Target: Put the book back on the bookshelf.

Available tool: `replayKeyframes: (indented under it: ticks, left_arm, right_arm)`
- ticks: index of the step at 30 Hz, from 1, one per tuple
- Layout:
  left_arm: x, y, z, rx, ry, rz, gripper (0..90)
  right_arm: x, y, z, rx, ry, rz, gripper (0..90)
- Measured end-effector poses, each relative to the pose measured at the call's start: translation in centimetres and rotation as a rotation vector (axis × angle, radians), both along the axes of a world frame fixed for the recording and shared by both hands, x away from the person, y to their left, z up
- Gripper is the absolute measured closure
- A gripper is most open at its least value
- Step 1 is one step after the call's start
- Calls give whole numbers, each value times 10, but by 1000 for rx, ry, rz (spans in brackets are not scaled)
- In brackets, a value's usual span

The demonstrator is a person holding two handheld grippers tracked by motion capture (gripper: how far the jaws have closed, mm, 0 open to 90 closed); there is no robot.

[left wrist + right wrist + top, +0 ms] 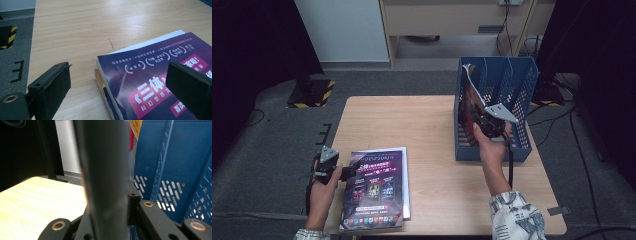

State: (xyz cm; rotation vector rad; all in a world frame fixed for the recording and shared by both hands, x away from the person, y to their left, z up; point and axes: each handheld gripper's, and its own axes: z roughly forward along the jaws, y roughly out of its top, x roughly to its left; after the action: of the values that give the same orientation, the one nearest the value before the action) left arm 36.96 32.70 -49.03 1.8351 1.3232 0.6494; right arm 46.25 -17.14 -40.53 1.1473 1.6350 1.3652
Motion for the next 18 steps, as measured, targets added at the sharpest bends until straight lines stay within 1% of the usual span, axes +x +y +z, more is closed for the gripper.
replayKeyframes:
  ticks: [5, 8, 10, 13, 15, 18]
  left_arm:
    - [0, 0, 0, 0, 1, -2, 56]
    - [0, 0, 0, 1, 0, 1, 57]
    - [0, 0, 0, 2, 1, 1, 57]
    - [0, 0, 0, 2, 2, 1, 57]
    - [0, 0, 0, 1, 1, -1, 57]
    - [0, 0, 0, 1, 2, -2, 57]
  right_arm:
    - [0, -2, -2, -8, 8, -4, 786]
    - [0, -2, -3, -13, 9, 0, 748]
    - [1, -3, -2, -16, 17, 2, 704]
    - [1, -3, -2, 2, 32, 9, 649]
    - [1, -2, -1, 6, 31, 15, 612]
    - [1, -2, 0, -6, 30, 24, 603]
